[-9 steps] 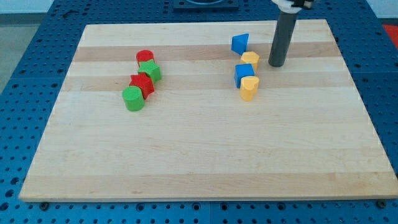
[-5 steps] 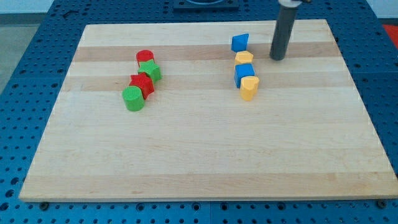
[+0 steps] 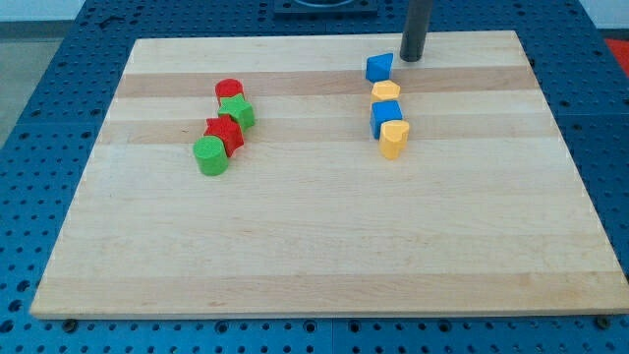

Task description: Move blue triangle closer to yellow hexagon

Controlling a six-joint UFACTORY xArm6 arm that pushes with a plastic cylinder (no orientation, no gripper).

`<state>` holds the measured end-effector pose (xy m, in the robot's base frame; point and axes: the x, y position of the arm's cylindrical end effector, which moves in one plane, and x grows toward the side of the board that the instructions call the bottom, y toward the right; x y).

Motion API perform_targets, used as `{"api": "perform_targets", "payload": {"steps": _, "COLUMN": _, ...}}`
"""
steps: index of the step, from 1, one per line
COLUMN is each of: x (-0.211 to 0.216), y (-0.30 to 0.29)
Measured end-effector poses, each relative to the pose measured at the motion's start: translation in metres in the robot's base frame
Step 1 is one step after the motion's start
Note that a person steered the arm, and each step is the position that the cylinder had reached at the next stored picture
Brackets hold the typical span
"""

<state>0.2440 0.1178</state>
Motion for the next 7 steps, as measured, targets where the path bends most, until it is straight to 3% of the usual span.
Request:
{"api": "perform_targets", "payload": {"steps": 4, "x": 0.043, "y": -0.024}}
{"api": "perform_targets", "payload": {"steps": 7, "x": 0.028, "y": -0.067}}
